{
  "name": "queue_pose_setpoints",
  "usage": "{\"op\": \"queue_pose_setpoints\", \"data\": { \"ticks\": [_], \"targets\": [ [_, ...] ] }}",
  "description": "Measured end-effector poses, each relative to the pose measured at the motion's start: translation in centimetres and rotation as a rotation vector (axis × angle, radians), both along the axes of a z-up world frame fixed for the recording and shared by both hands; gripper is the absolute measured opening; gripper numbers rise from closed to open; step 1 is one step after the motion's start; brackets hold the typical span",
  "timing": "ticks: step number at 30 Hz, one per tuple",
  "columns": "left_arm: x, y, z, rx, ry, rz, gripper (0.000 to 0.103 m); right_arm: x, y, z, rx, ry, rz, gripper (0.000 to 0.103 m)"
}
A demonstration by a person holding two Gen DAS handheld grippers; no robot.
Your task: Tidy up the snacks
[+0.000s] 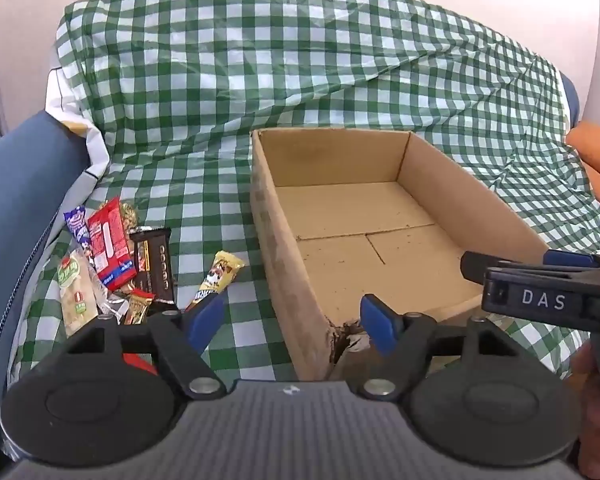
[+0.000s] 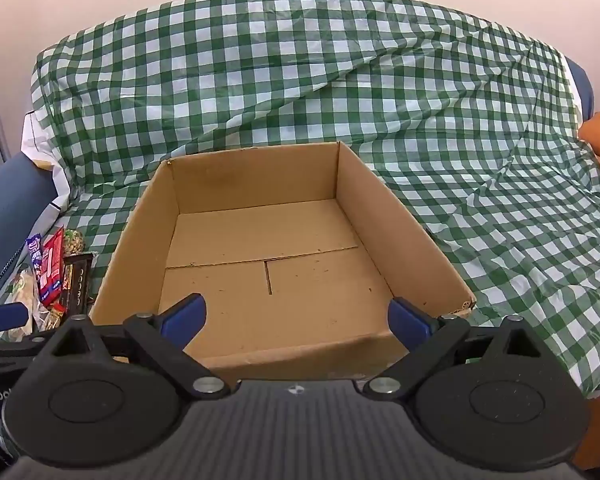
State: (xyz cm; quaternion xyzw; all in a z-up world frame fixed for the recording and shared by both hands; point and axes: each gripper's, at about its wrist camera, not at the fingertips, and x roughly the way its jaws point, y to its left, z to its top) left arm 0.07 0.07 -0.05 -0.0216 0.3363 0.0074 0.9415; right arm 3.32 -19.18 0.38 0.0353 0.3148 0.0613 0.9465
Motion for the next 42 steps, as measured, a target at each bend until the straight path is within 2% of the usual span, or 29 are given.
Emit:
{"op": "queue_pose_setpoints", "data": {
  "ticks": [6, 15, 38, 40, 42],
  "targets": [
    [0.3, 0.31, -0.05, -0.014, 0.018, 0.007, 0.081, -0.11, -0.15, 0.06, -0.002, -0.006, 0.002, 0.096],
    [0.34, 0.46, -0.66, -0.02, 0.029, 0.022, 0.081, -0.12, -0.39, 0.01, -0.005, -0.004, 0.01, 0.087],
    [0.37, 0.46, -0.46, -0.019, 0.032, 0.023, 0.08, 0.04, -0.09, -0.08, -0.013, -0.004, 0.014, 0.087],
    [0.24, 0.47, -0.28, -0.016, 0.033, 0.021, 0.071, 0.06, 0.03, -0.05, -0.008, -0.003, 0.013, 0.087],
    [0.1, 0.59, 0.01, -0.014, 0.03, 0.016, 0.049, 0.1, 0.2, 0.1, 0.009, -0.005, 0.013, 0.087]
  ]
}}
